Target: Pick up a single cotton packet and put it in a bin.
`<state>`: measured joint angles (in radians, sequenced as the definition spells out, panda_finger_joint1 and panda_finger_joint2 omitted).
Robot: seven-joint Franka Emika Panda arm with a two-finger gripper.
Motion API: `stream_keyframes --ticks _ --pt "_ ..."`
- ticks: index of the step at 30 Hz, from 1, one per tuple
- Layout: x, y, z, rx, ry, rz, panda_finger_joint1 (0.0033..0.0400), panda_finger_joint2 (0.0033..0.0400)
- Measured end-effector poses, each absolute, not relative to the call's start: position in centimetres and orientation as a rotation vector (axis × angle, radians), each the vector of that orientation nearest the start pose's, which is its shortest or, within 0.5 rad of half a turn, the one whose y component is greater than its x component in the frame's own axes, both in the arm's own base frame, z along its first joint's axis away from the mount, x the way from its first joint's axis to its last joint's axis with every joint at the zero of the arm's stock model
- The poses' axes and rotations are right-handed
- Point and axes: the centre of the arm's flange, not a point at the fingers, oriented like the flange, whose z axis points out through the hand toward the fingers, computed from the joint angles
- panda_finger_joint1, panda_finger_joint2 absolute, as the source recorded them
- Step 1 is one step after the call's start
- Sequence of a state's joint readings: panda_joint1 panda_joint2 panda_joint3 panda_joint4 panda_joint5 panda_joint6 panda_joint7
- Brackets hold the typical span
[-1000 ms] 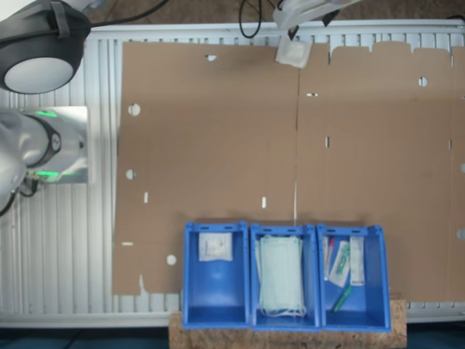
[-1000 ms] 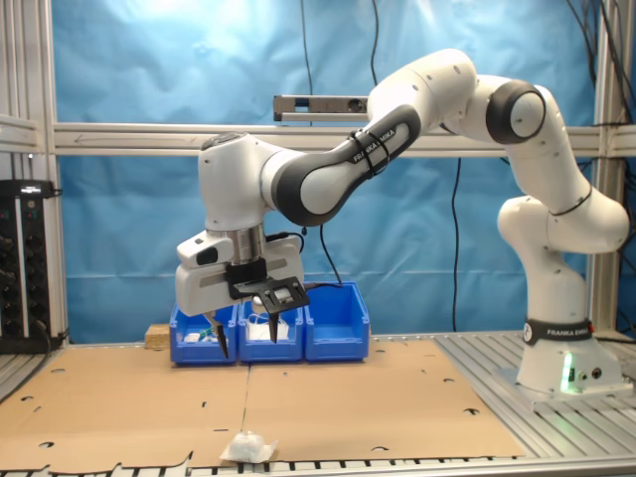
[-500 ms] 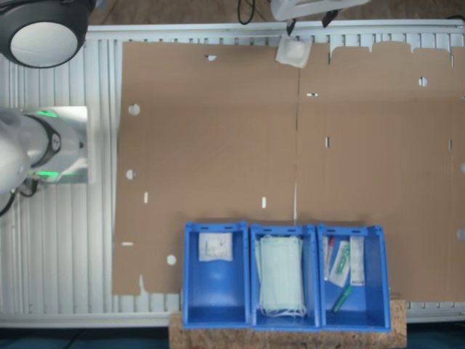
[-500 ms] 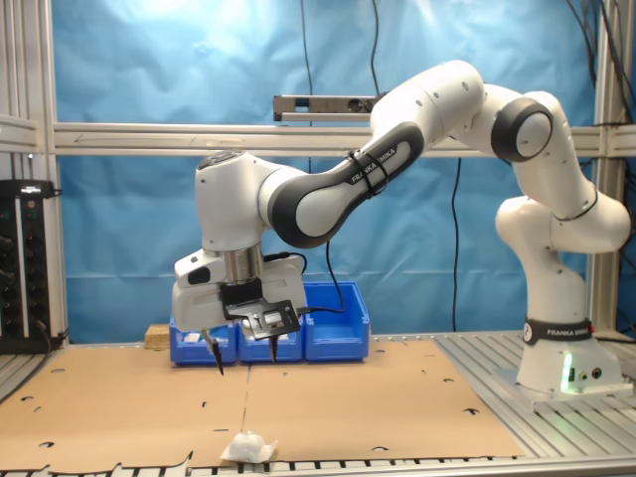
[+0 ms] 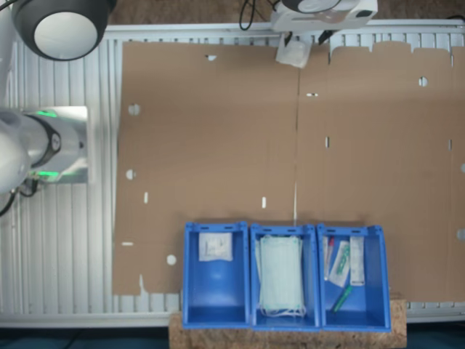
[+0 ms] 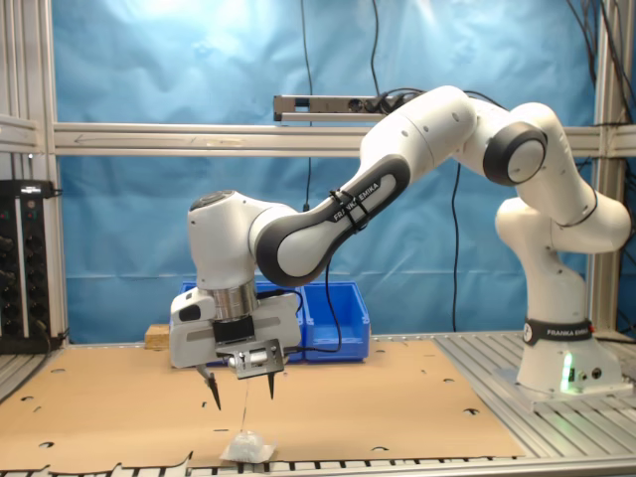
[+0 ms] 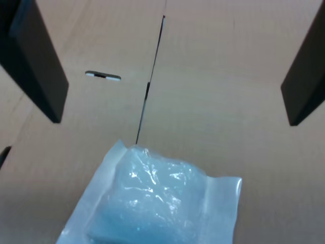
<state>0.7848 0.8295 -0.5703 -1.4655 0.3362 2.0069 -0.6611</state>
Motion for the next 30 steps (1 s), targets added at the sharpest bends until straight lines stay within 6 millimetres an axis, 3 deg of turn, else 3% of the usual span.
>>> stream_keyframes --ticks 11,30 --pt "65.9 23.1 19.7 -2.979 -1.198 0.287 0.04 0.04" --pt "65.4 24.7 18.5 -2.977 -1.127 0.254 0.04 0.04"
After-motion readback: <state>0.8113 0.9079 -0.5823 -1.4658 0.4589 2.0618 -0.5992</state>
